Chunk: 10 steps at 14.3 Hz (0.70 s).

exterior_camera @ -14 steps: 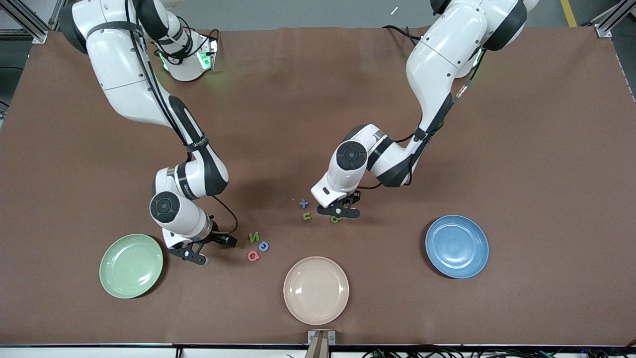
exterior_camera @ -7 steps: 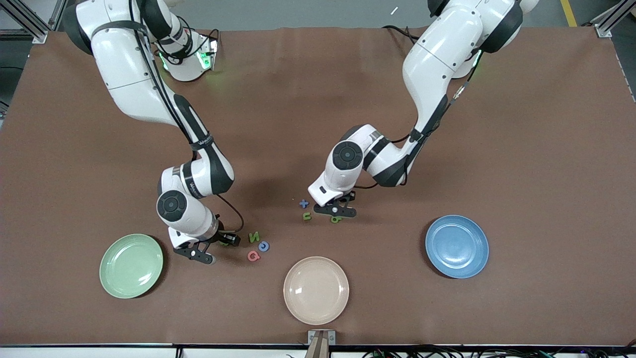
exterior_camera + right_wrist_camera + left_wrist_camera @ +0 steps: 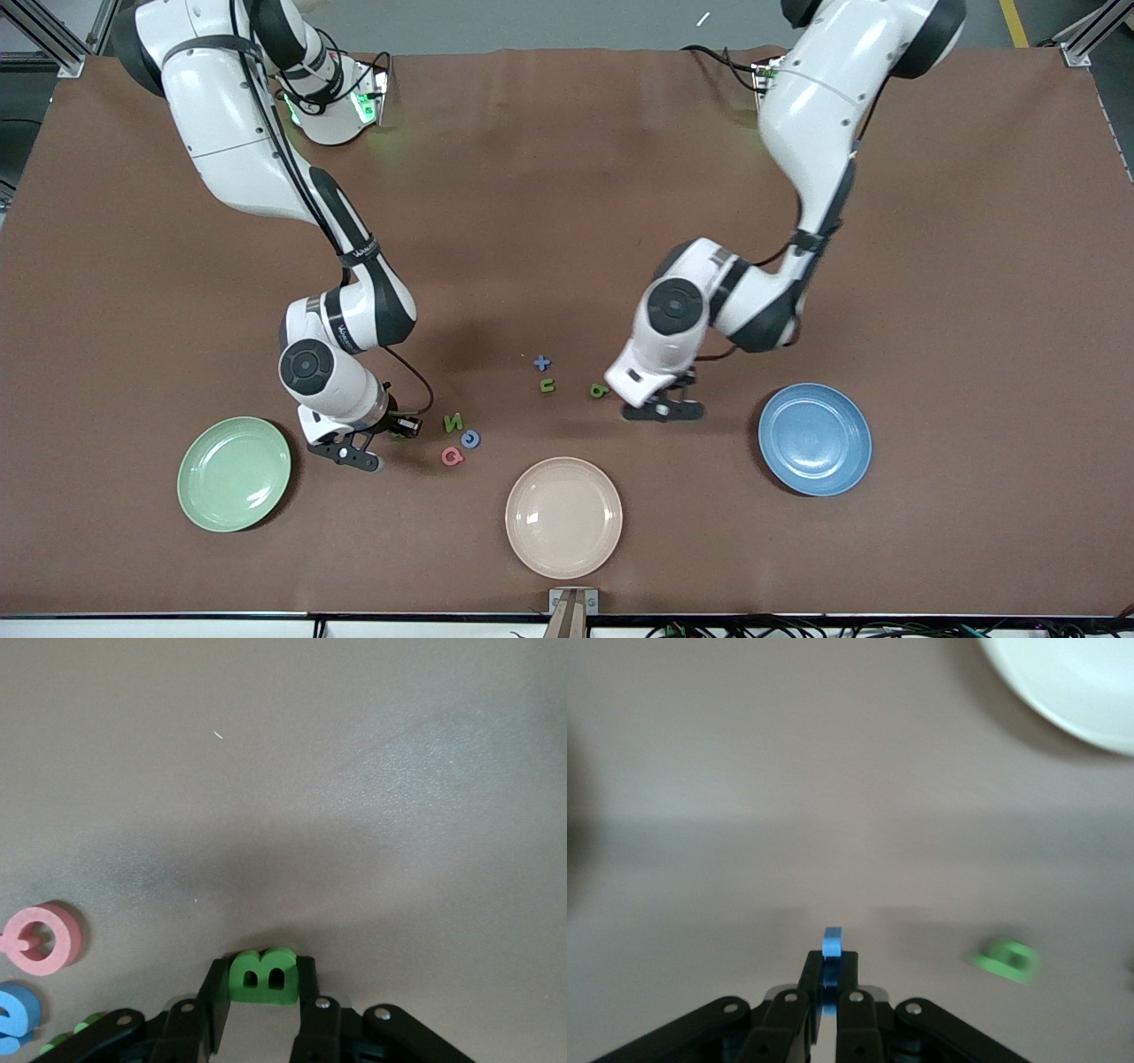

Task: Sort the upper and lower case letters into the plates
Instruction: 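Drop the green B on the green plate while the left gripper drops on blue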

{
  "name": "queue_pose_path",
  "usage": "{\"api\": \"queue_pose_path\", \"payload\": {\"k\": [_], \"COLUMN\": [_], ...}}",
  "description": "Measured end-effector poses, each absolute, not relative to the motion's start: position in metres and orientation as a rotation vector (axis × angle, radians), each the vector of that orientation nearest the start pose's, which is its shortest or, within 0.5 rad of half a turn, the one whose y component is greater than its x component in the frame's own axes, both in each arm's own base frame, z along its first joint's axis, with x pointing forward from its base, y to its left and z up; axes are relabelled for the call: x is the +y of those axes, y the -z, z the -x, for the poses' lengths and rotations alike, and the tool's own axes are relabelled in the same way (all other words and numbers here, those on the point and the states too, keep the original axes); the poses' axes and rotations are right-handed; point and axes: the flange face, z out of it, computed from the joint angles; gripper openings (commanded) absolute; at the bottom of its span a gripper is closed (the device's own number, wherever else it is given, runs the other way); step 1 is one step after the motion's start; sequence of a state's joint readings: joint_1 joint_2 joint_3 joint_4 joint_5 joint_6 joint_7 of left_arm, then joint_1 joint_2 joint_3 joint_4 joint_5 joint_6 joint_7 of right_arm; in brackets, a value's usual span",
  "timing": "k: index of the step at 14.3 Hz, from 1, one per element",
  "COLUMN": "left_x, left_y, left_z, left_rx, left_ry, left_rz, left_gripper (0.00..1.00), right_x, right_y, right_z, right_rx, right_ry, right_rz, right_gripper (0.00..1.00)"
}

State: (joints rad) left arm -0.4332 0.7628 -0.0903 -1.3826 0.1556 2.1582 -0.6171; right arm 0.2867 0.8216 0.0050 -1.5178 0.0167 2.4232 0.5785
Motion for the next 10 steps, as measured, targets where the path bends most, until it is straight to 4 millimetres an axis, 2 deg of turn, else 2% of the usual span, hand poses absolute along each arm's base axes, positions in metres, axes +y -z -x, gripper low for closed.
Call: {"api": "queue_pose_path", "payload": {"k": [2, 3, 5, 6, 7, 8, 9, 10], "left_x": [-0.285, -0.255, -0.210, -0.190, -0.179, -0.169, -0.161, -0.160], "left_y": [-0.282, -0.284, -0.275, -0.265, -0.259, -0.254, -0.251, -0.249], "left_z": [-0.675, -0.686, -0.698, -0.701, -0.703, -0.703, -0.704, -0.704], "left_rx": [-0.150, -0.190, -0.228, -0.247, -0.262, -0.274, -0.278, -0.276], "left_ry": [0.072, 0.067, 0.039, 0.014, -0.001, -0.016, -0.027, -0.031], "left_rz": [3.077, 3.073, 3.064, 3.057, 3.052, 3.048, 3.047, 3.048], "left_gripper": [0.04, 0.04, 0.11, 0.25, 0.40, 0.75, 0.99, 1.00], "right_x": [0.205, 0.203, 0.193, 0.173, 0.154, 0.125, 0.092, 0.056], "right_y": [-0.185, -0.192, -0.215, -0.240, -0.253, -0.264, -0.270, -0.271], "right_z": [-0.691, -0.695, -0.709, -0.723, -0.732, -0.741, -0.748, -0.752], "right_rx": [0.465, 0.471, 0.456, 0.411, 0.356, 0.284, 0.206, 0.126], "right_ry": [0.122, 0.131, 0.117, 0.107, 0.106, 0.116, 0.125, 0.128], "right_rz": [3.053, 3.052, 3.071, 3.090, 3.103, 3.116, 3.127, 3.137], "right_gripper": [0.03, 0.03, 0.03, 0.03, 0.03, 0.04, 0.05, 0.07]}}
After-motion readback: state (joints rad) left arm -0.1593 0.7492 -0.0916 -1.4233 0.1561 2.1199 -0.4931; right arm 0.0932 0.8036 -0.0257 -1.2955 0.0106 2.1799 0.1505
